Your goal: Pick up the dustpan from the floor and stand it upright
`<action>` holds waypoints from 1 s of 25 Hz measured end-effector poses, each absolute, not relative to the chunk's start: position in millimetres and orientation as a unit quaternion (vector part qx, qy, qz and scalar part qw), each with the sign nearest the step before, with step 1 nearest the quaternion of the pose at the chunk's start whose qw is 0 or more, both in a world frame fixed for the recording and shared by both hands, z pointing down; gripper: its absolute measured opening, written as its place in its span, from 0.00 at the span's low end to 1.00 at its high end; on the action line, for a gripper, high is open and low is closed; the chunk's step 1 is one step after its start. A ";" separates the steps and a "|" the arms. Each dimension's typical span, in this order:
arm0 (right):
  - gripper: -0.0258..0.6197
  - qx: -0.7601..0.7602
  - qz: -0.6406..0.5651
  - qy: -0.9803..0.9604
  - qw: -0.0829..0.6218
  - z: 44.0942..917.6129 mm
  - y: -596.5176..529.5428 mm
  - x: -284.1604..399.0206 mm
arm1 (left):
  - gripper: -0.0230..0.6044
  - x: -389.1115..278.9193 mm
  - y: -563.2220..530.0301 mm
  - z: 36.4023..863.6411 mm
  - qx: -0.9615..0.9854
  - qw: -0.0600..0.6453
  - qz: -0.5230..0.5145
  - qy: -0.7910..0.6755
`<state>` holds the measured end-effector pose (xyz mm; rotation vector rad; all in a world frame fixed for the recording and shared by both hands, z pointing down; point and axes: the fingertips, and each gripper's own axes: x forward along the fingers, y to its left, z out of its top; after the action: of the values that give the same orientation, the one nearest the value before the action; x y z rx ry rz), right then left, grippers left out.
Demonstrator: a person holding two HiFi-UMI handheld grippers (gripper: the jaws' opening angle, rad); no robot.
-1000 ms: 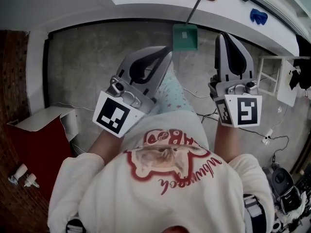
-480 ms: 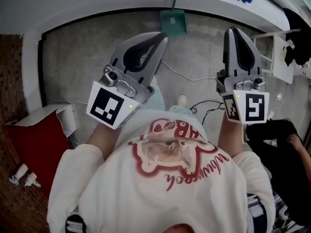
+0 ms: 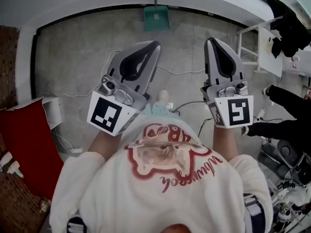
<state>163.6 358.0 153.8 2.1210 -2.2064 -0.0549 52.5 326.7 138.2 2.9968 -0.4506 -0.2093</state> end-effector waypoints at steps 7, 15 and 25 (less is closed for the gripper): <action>0.08 0.681 -0.023 -0.731 0.033 143.3 377.9 140.9 | 0.07 39.6 354.5 124.3 0.985 0.041 -0.068 -0.152; 0.08 0.668 -0.008 -0.744 0.009 128.6 377.9 104.5 | 0.07 23.9 361.0 115.0 0.989 0.040 -0.063 -0.127; 0.08 0.659 -0.017 -0.752 0.020 119.4 372.0 77.7 | 0.07 4.3 351.6 101.2 0.989 0.030 -0.076 -0.122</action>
<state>77.7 372.0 119.4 2.0439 -2.3326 -0.0513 4.3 351.6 101.2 3.0488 -0.3775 -0.2353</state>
